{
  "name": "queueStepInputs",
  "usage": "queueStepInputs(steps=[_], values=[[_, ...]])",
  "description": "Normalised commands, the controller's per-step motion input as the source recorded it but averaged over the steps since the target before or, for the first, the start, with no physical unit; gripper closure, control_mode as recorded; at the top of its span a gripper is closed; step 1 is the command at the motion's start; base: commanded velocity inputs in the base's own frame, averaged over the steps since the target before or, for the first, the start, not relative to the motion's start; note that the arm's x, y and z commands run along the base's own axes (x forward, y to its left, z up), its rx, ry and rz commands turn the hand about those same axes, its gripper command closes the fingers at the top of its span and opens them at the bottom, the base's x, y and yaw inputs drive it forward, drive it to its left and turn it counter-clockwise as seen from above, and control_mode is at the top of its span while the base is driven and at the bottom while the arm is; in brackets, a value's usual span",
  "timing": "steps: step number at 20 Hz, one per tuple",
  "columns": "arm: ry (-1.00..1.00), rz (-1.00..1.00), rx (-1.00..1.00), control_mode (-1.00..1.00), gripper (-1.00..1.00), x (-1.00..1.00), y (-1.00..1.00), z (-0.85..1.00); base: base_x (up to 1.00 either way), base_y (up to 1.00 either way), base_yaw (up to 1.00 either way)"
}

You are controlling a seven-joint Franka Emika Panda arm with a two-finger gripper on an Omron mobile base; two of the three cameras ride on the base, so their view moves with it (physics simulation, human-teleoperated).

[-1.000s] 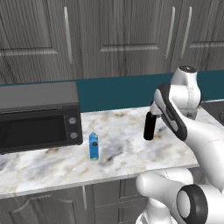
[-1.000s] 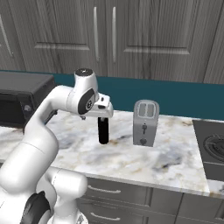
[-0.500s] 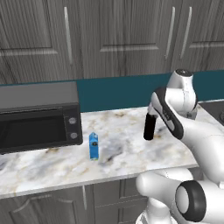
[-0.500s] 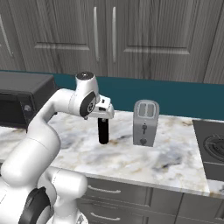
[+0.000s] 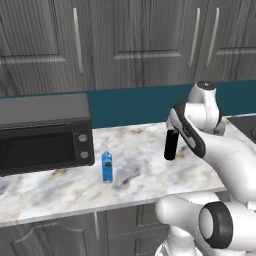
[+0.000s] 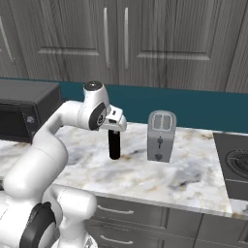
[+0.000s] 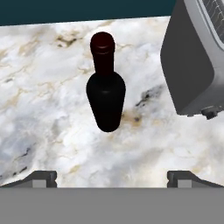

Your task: Move the drinks to the dining counter.

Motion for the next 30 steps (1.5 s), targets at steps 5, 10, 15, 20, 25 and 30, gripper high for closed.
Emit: queueStepInputs(steps=[5, 10, 15, 20, 25, 30], values=[[0.00, -0.04, 0.00, -1.00, -1.00, 0.23, 0.00, -0.15, 0.00, 0.00, 0.00], [0.00, -0.03, 0.00, -1.00, -1.00, 0.25, 0.00, -0.11, 0.00, 0.00, 0.00], [0.00, -0.02, 0.00, -1.00, -1.00, 0.29, 0.00, -0.02, 0.00, 0.00, 0.00], [0.00, -0.03, 0.00, -1.00, -1.00, 0.26, 0.00, -0.04, 0.00, 0.00, 0.00], [0.00, -0.02, 0.00, -1.00, -1.00, 0.21, 0.00, -0.11, 0.00, 0.00, 0.00], [0.00, -0.02, 0.00, -1.00, -1.00, 0.17, 0.00, -0.12, 0.00, 0.00, 0.00]])
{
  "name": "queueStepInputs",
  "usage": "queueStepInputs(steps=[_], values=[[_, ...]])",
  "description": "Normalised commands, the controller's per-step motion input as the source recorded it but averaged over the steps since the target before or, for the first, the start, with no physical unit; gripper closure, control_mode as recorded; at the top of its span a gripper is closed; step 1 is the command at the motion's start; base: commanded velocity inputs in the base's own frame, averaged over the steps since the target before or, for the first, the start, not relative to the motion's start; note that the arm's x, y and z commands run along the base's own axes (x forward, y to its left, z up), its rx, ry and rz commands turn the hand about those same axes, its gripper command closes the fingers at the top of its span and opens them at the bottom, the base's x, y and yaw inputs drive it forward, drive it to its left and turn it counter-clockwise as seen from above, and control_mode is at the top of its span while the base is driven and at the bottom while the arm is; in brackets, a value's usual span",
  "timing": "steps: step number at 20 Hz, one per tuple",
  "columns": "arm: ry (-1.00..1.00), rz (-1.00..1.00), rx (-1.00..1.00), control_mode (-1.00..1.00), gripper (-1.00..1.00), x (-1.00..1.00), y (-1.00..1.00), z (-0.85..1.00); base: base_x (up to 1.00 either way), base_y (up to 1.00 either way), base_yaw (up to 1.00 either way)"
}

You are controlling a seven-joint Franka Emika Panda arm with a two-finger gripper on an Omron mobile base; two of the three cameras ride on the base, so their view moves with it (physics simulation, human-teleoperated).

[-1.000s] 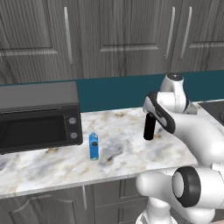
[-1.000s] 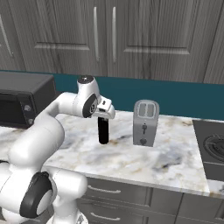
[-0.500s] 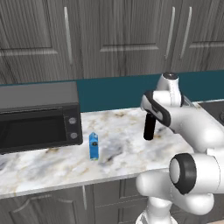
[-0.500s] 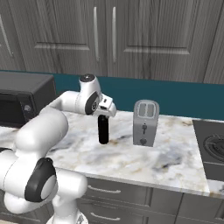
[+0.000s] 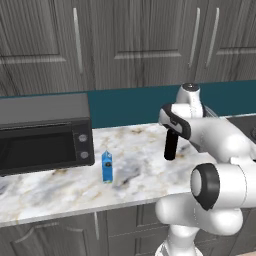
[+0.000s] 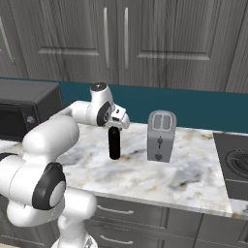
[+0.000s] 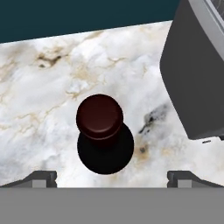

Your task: Move the drinks to the dining counter.

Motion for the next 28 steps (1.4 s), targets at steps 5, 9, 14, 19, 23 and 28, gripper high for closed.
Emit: queueStepInputs(steps=[5, 9, 14, 19, 23, 28], values=[[-0.02, -0.02, 0.00, -1.00, -1.00, 0.09, 0.00, -0.05, 0.00, 0.00, 0.00], [-0.04, -0.01, 0.00, -1.00, -1.00, 0.05, 0.00, -0.05, 0.00, 0.00, 0.00], [-0.03, -0.01, 0.00, -1.00, -1.00, 0.05, 0.00, -0.07, 0.00, 0.00, 0.00], [-0.04, -0.01, 0.00, -1.00, -1.00, 0.03, 0.00, -0.05, 0.00, 0.00, 0.00], [-0.03, -0.01, 0.00, -1.00, -1.00, 0.07, 0.00, -0.05, 0.00, 0.00, 0.00], [-0.03, -0.01, 0.00, -1.00, -1.00, 0.09, 0.00, -0.05, 0.00, 0.00, 0.00]])
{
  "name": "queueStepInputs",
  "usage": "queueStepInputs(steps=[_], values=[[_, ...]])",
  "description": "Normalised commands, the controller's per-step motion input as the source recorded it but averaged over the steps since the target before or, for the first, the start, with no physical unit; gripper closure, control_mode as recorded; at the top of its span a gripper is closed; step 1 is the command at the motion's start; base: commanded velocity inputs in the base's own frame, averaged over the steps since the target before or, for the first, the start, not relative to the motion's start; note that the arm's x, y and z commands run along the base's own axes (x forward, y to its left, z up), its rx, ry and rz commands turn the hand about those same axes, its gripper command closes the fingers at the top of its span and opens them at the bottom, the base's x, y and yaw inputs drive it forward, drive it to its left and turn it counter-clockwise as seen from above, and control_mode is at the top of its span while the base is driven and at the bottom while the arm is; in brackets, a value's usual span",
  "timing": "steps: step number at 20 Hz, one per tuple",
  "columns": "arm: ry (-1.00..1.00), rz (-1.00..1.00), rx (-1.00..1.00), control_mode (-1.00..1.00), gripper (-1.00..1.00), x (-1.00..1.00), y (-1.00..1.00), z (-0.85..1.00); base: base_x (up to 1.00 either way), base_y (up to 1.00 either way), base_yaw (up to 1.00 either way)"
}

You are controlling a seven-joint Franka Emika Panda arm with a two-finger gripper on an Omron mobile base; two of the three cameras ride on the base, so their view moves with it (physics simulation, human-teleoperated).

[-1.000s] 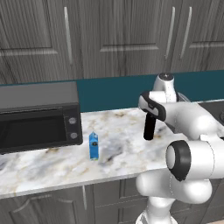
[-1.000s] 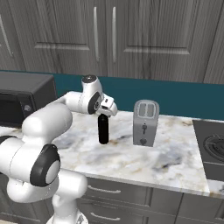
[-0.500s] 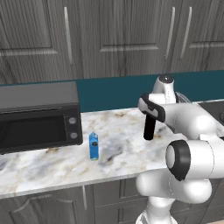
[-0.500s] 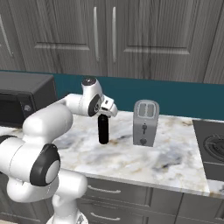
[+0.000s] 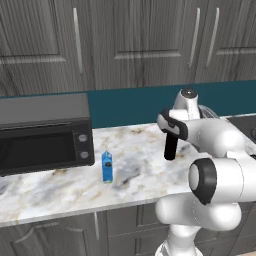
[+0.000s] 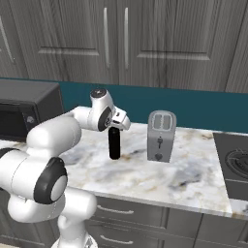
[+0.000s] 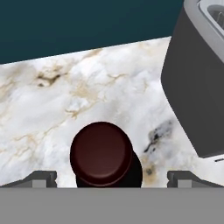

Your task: Move the drinks to the dining counter.

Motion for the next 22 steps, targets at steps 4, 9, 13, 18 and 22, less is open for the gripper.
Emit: queueStepInputs(steps=[4, 9, 13, 18, 22], values=[[-0.01, -0.01, 0.00, -1.00, -1.00, 0.11, 0.00, -0.01, 0.00, 0.00, 0.00], [0.00, -0.02, 0.00, -1.00, -1.00, 0.06, 0.00, 0.00, 0.00, 0.00, 0.00], [-0.02, -0.01, 0.00, -1.00, -1.00, 0.00, 0.00, 0.00, 0.00, 0.00, 0.00], [-0.12, 0.00, 0.00, -1.00, -1.00, 0.00, 0.00, 0.00, 0.00, 0.00, 0.00], [-0.09, 0.00, 0.00, -1.00, -1.00, 0.00, 0.00, 0.00, 0.00, 0.00, 0.00]])
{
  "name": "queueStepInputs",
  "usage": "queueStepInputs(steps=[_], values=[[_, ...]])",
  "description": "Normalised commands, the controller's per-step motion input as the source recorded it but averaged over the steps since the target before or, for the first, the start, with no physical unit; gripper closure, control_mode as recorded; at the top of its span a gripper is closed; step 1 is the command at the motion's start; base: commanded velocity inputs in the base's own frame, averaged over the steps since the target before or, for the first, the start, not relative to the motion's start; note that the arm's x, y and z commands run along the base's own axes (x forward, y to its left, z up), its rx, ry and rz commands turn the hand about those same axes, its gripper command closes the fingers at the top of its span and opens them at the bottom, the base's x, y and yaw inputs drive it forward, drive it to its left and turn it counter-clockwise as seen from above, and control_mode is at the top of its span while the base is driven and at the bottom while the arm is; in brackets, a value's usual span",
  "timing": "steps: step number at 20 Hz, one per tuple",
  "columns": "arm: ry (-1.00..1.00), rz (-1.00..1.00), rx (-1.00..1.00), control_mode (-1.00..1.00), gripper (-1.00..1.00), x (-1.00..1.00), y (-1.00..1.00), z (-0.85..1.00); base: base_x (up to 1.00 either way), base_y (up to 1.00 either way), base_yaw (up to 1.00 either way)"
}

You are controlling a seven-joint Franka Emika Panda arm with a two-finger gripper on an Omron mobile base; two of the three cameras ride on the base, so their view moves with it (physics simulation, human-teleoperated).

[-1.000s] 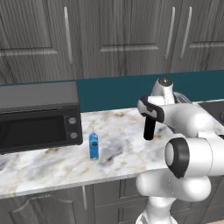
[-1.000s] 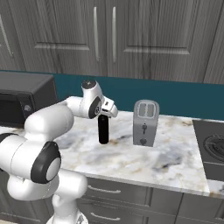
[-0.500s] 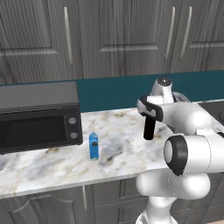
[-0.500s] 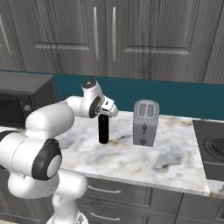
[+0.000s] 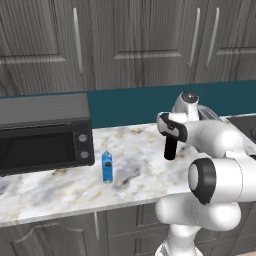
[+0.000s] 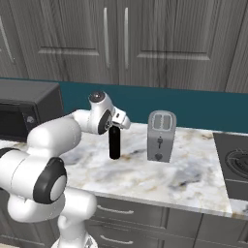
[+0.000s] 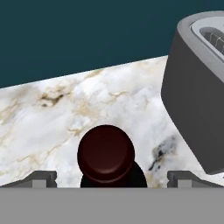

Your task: Move the drinks to the dining counter.

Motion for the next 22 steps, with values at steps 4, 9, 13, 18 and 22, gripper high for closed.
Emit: queueStepInputs(steps=[4, 9, 13, 18, 22], values=[[-0.04, 0.00, 0.00, -1.00, -1.00, 0.00, 0.00, -0.03, 0.00, 0.00, 0.00], [-0.06, 0.00, 0.00, -1.00, -1.00, 0.00, 0.00, 0.00, 0.00, 0.00, 0.00], [-0.04, 0.00, 0.00, -1.00, -1.00, 0.00, 0.00, 0.00, 0.00, 0.00, 0.00], [-0.04, 0.00, 0.00, -1.00, -1.00, 0.00, 0.00, 0.00, 0.00, 0.00, 0.00], [-0.02, 0.00, 0.00, -1.00, -1.00, 0.02, 0.00, 0.00, 0.00, 0.00, 0.00]])
